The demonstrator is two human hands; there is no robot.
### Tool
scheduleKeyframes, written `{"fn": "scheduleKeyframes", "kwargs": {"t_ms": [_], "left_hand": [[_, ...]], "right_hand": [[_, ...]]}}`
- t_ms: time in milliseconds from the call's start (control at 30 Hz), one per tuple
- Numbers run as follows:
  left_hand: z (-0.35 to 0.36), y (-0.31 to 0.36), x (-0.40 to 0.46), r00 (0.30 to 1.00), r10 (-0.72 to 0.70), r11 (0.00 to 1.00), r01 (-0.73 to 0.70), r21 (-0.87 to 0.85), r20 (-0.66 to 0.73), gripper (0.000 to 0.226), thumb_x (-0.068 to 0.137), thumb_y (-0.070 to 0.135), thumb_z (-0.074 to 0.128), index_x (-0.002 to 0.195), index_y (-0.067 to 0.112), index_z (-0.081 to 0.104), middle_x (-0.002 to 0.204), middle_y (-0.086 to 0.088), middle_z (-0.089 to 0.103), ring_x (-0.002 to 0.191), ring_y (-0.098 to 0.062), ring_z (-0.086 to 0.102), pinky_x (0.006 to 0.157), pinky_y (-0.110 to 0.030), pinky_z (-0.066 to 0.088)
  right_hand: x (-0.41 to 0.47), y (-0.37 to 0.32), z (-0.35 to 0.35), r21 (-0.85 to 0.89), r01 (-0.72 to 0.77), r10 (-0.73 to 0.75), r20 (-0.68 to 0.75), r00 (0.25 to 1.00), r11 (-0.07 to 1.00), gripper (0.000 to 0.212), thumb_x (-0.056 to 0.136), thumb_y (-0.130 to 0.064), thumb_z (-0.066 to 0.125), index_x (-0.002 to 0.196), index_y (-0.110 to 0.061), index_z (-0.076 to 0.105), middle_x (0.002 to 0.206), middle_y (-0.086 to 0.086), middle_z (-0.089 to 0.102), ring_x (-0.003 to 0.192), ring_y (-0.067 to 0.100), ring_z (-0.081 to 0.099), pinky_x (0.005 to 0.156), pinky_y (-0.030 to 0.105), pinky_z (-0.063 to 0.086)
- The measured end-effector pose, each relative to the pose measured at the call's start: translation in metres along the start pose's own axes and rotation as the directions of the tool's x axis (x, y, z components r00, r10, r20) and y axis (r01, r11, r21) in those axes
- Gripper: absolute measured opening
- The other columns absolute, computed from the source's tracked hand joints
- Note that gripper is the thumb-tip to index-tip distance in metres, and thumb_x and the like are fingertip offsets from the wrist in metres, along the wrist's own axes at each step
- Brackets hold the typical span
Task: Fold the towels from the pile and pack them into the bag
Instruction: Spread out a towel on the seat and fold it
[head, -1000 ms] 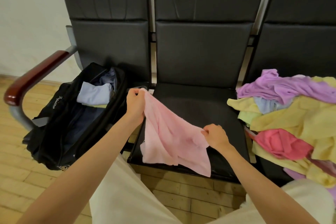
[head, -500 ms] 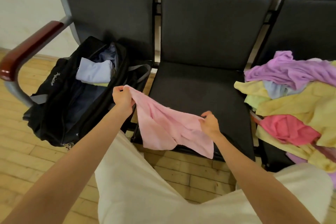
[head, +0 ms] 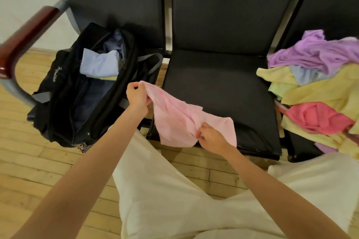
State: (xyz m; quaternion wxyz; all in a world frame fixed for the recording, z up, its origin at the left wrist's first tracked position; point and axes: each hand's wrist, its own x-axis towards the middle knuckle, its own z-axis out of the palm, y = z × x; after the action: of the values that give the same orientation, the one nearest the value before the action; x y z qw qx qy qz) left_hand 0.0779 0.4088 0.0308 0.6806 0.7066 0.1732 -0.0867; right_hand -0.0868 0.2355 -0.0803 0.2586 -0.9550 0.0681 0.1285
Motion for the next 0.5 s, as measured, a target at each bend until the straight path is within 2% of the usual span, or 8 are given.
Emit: {"fn": "scheduleKeyframes", "kwargs": {"t_ms": [100,200,267,333,433,500], "left_hand": [[-0.004,0.0,-0.002,1.0,0.017,1.0,-0.017,0.003,0.005,0.023,0.097,0.009,0.045,0.12,0.01,0.048,0.104,-0.007,0.058,0.085,-0.016,0.062,0.056,-0.021,0.051],[-0.008,-0.002,-0.002,1.0,0.021,1.0,-0.022,-0.007,-0.009,0.023,0.098,0.009,0.044,0.12,0.009,0.048,0.106,-0.008,0.057,0.085,-0.015,0.062,0.058,-0.022,0.052],[-0.009,-0.003,-0.003,1.0,0.027,1.0,-0.027,-0.015,-0.009,0.023,0.098,0.01,0.044,0.121,0.009,0.047,0.105,-0.007,0.057,0.084,-0.014,0.061,0.059,-0.022,0.052],[-0.011,-0.004,-0.005,0.999,0.037,0.999,-0.037,-0.016,-0.014,0.022,0.099,0.01,0.044,0.12,0.009,0.047,0.105,-0.007,0.057,0.085,-0.014,0.062,0.059,-0.022,0.052],[-0.018,-0.006,-0.001,0.998,0.047,0.999,-0.047,0.013,-0.04,0.02,0.099,0.012,0.044,0.119,0.011,0.048,0.109,-0.009,0.058,0.089,-0.017,0.063,0.058,-0.022,0.053],[-0.024,-0.008,0.002,0.996,0.069,0.995,-0.064,0.075,-0.065,0.022,0.1,0.012,0.044,0.121,0.011,0.048,0.113,-0.01,0.057,0.094,-0.02,0.063,0.058,-0.022,0.054]], "right_hand": [[-0.001,-0.009,0.003,-0.059,-0.034,0.031,-0.04,0.999,0.998,0.018,0.088,-0.029,0.059,0.097,-0.013,0.061,0.103,0.0,0.051,0.085,0.015,0.053,0.074,0.027,0.051],[0.002,-0.018,0.007,-0.152,-0.052,0.047,-0.037,0.998,0.987,0.028,0.088,-0.037,0.06,0.103,-0.013,0.057,0.106,0.001,0.047,0.087,0.016,0.052,0.07,0.026,0.047],[0.005,-0.023,0.01,-0.219,-0.058,0.05,-0.04,0.998,0.974,0.031,0.09,-0.037,0.059,0.109,-0.012,0.056,0.111,0.002,0.047,0.092,0.017,0.052,0.074,0.026,0.046],[0.007,-0.025,0.013,-0.267,-0.062,0.05,-0.052,0.997,0.962,0.026,0.093,-0.028,0.057,0.112,-0.01,0.057,0.113,0.005,0.049,0.091,0.017,0.051,0.075,0.026,0.045],[0.006,-0.027,0.01,-0.261,-0.059,0.046,-0.055,0.997,0.964,0.012,0.092,-0.018,0.055,0.101,-0.011,0.06,0.1,0.006,0.05,0.078,0.015,0.044,0.067,0.025,0.042],[0.002,-0.025,-0.001,-0.159,-0.08,0.065,-0.094,0.993,0.984,0.006,0.087,-0.018,0.056,0.085,-0.014,0.053,0.089,0.003,0.047,0.072,0.016,0.046,0.061,0.025,0.036]]}}
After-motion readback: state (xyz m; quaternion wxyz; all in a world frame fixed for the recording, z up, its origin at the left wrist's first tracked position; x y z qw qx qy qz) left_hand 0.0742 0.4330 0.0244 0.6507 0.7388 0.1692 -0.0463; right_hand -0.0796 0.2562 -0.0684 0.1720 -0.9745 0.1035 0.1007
